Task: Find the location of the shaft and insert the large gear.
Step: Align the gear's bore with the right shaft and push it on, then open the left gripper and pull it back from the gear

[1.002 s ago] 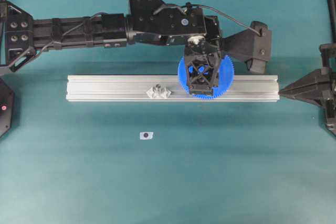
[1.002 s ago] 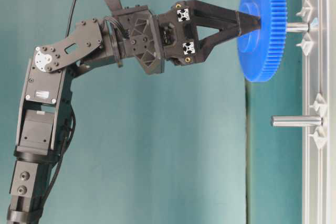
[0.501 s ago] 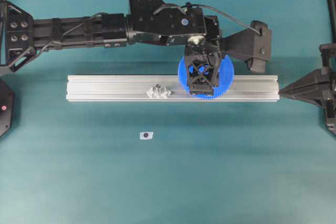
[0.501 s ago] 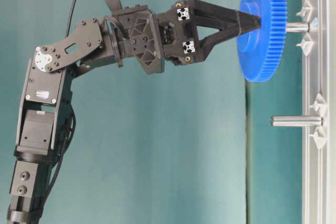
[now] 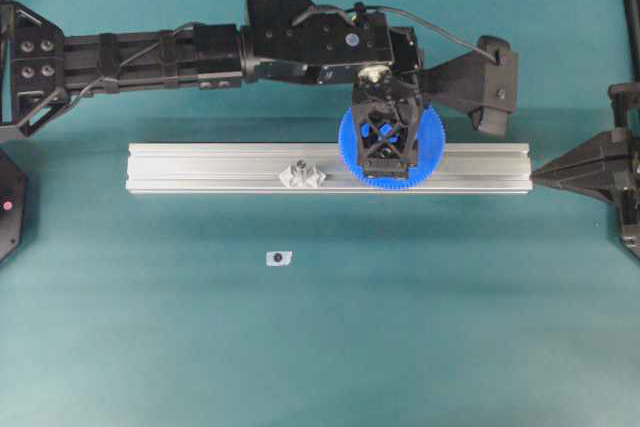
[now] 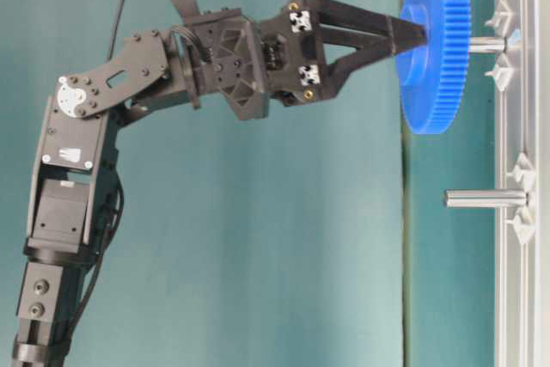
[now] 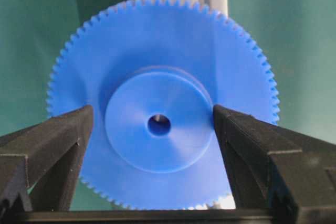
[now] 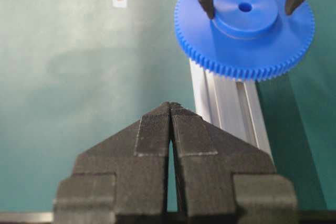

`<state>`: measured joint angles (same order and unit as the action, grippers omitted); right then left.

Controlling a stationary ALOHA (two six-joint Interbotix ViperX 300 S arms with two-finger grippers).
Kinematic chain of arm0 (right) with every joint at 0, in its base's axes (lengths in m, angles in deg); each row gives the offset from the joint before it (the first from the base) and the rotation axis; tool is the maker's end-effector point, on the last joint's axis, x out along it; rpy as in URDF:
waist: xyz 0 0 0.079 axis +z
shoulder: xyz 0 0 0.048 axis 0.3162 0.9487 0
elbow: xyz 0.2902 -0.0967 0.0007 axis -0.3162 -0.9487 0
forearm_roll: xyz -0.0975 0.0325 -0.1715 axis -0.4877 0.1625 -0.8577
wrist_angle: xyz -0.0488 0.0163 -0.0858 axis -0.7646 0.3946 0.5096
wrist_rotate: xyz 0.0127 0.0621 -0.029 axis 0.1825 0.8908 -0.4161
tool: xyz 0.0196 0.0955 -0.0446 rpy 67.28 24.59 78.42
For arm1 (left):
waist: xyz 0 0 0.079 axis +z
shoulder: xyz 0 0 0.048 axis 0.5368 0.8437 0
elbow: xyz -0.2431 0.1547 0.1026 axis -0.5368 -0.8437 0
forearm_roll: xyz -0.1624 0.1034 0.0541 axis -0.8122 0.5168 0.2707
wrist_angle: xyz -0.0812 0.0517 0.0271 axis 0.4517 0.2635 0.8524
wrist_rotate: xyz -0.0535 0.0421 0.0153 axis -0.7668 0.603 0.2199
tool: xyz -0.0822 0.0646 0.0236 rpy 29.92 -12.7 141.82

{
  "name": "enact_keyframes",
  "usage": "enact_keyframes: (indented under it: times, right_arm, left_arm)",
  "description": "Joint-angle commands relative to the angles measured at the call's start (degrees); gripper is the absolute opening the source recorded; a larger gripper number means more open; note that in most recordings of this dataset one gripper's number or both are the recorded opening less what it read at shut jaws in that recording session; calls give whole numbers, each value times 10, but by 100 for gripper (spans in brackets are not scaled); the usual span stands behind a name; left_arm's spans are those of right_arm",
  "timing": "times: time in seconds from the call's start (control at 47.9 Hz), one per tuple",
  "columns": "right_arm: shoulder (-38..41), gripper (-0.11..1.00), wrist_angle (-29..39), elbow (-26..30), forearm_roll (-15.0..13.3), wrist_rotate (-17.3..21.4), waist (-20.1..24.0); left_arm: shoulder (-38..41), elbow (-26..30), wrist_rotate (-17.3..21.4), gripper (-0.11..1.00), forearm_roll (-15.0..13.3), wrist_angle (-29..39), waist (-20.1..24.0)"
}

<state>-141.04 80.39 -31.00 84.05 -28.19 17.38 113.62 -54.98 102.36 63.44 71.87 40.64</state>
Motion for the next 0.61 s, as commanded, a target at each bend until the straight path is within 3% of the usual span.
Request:
enact_keyframes:
  times: [0.0, 0.584]
  right_arm:
    - [4, 0, -4, 10, -1, 5, -2]
    - [3, 0, -1, 11, -1, 5, -2]
  left_arm:
    - [-18, 25, -3, 86, 2, 2, 1]
    - [-17, 32, -8, 85, 4, 16, -10]
